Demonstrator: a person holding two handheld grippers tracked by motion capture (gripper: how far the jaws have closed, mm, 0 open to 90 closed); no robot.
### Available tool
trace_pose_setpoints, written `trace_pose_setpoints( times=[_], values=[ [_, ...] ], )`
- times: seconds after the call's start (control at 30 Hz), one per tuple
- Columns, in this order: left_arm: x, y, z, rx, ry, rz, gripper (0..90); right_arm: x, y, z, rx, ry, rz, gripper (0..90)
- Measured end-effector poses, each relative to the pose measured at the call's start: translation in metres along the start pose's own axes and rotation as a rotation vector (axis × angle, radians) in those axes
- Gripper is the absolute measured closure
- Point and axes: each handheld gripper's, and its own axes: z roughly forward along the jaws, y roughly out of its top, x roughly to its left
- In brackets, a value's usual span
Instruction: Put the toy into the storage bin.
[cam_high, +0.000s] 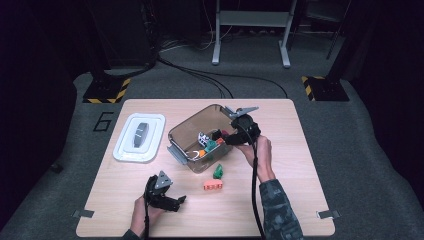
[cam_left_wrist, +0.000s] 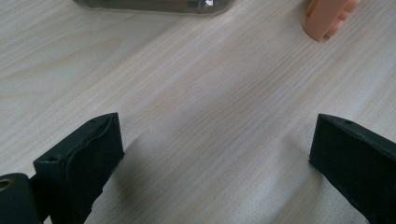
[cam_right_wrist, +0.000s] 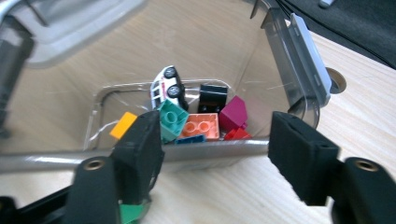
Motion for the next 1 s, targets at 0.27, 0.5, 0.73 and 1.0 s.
trace_pose_setpoints(
  times=[0.27, 0.5, 0.73, 1.0],
  values=[
    [0.001, 0.0, 0.0, -0.002, 0.006, 0.008, 2.6, 0.012, -0.031, -0.016, -0.054, 0.024, 0.016, 20.5],
    [0.001, 0.0, -0.001, 0.01, -0.004, 0.009, 2.6, 0.022, -0.061, -0.004, -0.034, 0.068, 0.041, 15.4],
    [0.001, 0.0, -0.001, 0.01, -0.004, 0.009, 2.6, 0.031, -0.087, 0.018, -0.004, 0.109, 0.033, 13.8],
    [0.001, 0.0, -0.001, 0.011, -0.004, 0.009, 2.6, 0.048, -0.108, 0.029, 0.002, 0.16, 0.025, 17.9]
  ],
)
